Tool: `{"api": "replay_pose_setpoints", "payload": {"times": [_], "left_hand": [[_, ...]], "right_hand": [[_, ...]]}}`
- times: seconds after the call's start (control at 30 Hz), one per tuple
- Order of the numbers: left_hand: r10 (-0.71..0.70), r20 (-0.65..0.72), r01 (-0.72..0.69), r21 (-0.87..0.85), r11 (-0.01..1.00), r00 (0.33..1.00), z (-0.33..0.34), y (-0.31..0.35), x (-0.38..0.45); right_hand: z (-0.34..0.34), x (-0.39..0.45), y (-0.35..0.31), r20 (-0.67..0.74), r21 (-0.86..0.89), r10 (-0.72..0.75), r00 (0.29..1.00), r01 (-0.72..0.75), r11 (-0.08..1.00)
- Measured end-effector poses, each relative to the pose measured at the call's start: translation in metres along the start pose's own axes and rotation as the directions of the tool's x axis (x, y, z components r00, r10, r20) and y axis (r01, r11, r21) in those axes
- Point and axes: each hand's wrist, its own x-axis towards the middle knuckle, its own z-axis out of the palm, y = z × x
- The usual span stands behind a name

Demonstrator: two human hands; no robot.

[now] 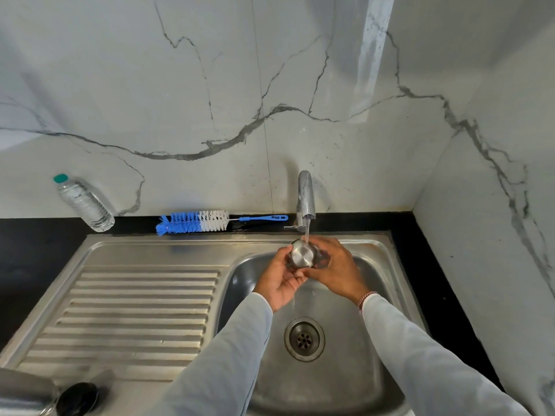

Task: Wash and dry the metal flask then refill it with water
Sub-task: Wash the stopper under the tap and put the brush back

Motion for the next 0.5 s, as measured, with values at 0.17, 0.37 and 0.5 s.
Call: {"api": "replay_pose_setpoints", "payload": {"times": [0.17, 0.37, 0.5], "left_hand": [[0.135, 0.086, -0.155, 0.324, 0.933, 0.987, -0.003, 0.001, -0.003], [0.365, 0.222, -0.411, 0.686, 0.600, 0.904, -0.017, 0.011, 0.006], [0.381, 0.313, -0.470, 0.759, 0.450, 0.870, -0.026, 0.011, 0.008]], "right_hand": [[-0.004, -0.004, -0.009, 0.115, 0.362, 0.280, 0.953, -0.303, 0.882], [-0.004, -0.002, 0.000, 0.215, 0.441, 0.267, 0.939, -0.337, 0.832], [0.002, 0.008, -0.005, 0.115, 0.335, 0.232, 0.966, -0.257, 0.906]]}}
